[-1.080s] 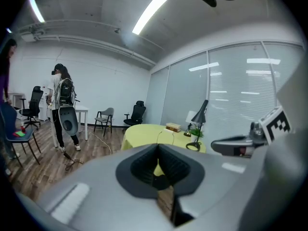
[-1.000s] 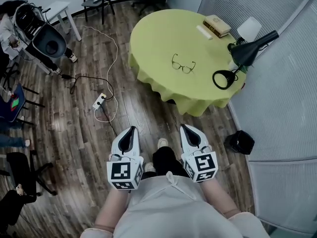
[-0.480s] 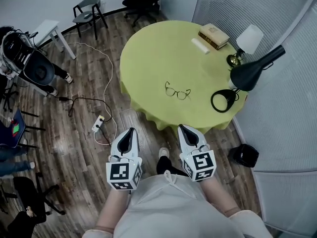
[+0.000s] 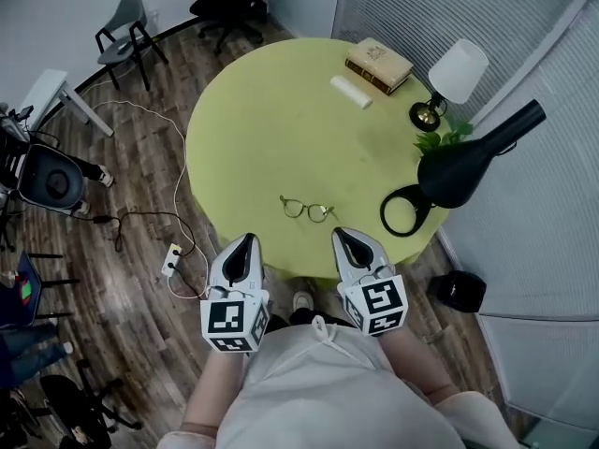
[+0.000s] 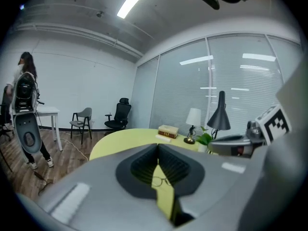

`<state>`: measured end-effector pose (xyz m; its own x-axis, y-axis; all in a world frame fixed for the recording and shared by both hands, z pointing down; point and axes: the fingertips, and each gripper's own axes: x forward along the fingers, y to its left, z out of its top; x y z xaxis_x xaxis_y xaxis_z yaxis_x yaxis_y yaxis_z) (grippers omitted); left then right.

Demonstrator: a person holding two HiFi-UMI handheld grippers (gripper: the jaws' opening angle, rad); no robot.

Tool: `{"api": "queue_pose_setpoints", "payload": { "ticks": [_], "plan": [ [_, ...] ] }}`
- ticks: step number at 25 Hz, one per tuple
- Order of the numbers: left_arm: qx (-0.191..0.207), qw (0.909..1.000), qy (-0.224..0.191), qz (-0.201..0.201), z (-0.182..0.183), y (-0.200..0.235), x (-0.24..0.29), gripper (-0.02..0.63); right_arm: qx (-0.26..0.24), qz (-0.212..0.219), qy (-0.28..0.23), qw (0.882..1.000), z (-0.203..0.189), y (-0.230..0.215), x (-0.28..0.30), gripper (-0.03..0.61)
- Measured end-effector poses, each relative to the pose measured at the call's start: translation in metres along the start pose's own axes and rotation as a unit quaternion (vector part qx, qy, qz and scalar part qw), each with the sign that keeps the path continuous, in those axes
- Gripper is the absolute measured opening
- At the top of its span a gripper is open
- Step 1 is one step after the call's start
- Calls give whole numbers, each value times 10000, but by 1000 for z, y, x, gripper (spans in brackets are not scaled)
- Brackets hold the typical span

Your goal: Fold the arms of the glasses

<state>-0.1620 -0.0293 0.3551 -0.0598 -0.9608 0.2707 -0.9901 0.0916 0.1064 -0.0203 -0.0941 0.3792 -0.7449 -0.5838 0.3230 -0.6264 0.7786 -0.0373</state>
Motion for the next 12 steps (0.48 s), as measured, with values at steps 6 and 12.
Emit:
{"api": "queue_pose_setpoints", "payload": {
  "ticks": [6, 12],
  "plan": [
    [132, 9981, 306, -518, -9, -9, 66, 6, 237, -459, 347, 9981, -17, -46, 27, 0],
    [275, 9913, 575, -1152, -11, 2, 119, 6, 523, -1143, 684, 9897, -30, -73, 49, 0]
  ]
}}
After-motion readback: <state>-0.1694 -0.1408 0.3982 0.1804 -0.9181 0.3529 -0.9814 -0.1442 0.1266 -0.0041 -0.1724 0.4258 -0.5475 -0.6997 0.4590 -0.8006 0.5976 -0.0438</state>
